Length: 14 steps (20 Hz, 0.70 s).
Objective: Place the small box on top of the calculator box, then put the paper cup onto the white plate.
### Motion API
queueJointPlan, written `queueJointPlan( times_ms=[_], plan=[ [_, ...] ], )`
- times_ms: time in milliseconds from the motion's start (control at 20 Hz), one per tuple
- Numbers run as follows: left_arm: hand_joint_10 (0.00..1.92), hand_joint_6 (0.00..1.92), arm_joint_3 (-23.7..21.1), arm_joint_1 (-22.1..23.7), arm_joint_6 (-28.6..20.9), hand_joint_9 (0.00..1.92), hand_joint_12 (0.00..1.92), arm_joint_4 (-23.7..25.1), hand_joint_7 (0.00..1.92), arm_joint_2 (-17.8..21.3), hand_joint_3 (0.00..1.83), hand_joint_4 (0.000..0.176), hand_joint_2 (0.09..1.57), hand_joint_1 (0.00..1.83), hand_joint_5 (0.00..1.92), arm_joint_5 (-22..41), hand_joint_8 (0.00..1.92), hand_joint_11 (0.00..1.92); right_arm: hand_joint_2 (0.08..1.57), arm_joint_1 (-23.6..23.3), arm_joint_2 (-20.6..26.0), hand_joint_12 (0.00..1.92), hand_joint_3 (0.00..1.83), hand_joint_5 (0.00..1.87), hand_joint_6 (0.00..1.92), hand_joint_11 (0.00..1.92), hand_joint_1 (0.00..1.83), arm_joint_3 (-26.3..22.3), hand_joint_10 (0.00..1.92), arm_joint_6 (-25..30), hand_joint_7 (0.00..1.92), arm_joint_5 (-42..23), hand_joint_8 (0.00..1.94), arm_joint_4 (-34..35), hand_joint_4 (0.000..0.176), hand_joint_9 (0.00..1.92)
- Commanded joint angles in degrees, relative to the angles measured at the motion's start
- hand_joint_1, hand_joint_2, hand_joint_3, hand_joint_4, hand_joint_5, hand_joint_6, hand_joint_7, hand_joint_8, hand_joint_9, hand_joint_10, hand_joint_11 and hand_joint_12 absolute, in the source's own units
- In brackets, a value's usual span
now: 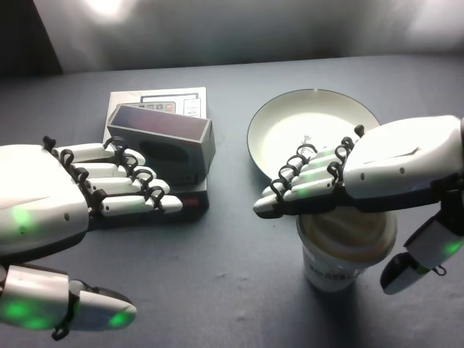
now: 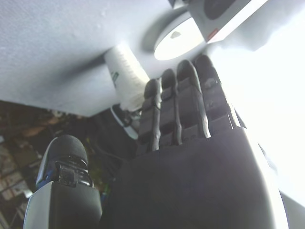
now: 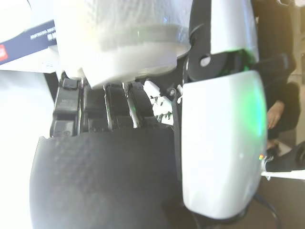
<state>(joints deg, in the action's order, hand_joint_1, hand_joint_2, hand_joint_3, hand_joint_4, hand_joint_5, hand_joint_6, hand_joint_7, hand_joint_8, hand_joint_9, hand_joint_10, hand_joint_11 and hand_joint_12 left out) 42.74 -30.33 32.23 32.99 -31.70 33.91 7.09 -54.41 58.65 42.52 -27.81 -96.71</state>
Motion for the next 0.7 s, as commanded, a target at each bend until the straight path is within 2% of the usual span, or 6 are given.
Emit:
queueJointPlan(
  times_ms=[0,350,450,550,600,650],
  plan=[
    [0.00,0.00,0.2,0.6,-0.1,0.16,0.30,-0.9,0.18,0.0,0.00,0.000,1.20,0.00,0.17,5.7,0.00,0.00,0.91,-0.1,0.3,0.00,0.02,0.00,0.00,0.00,1.14,0.0,0.00,-0.1,0.00,-1.0,0.00,2.4,0.000,0.00],
    [0.00,0.00,0.6,1.1,-0.1,0.20,0.37,-0.8,0.22,-0.2,0.00,0.000,1.21,0.00,0.20,4.7,0.00,0.00,0.94,0.7,-0.6,0.00,0.02,0.00,0.00,0.00,1.15,1.6,0.00,-0.7,0.00,-1.5,0.00,2.4,0.000,0.00],
    [0.00,0.00,1.1,1.2,-0.7,0.22,0.41,0.1,0.24,-0.4,0.00,0.000,1.22,0.00,0.22,4.7,0.00,0.00,0.99,0.8,-0.6,0.02,0.04,0.00,0.00,0.05,1.22,1.6,0.00,-1.1,0.00,-1.8,0.00,2.4,0.000,0.00],
    [0.01,0.00,1.6,1.5,-2.3,0.24,0.45,1.4,0.26,-0.7,0.00,0.000,1.21,0.00,0.24,4.7,0.00,0.00,1.07,0.8,-0.6,0.91,0.00,0.27,0.02,0.04,1.37,1.6,0.03,-1.3,0.31,-1.8,0.01,2.4,0.000,0.33],
    [0.00,0.00,1.8,1.7,-2.8,0.24,0.44,1.9,0.25,-0.8,0.00,0.000,1.22,0.00,0.23,4.7,0.00,0.00,1.10,0.8,-0.6,1.04,0.00,0.46,0.03,0.18,1.40,1.6,0.04,-1.3,0.53,-1.9,0.02,2.4,0.000,0.54],
    [0.00,0.00,2.0,1.8,-3.2,0.24,0.46,2.3,0.26,-1.0,0.00,0.000,1.22,0.00,0.23,4.7,0.00,0.00,1.12,0.8,-0.6,1.05,0.00,0.60,0.03,0.30,1.43,1.6,0.04,-1.3,0.67,-1.9,0.02,2.4,0.000,0.67]
  ],
)
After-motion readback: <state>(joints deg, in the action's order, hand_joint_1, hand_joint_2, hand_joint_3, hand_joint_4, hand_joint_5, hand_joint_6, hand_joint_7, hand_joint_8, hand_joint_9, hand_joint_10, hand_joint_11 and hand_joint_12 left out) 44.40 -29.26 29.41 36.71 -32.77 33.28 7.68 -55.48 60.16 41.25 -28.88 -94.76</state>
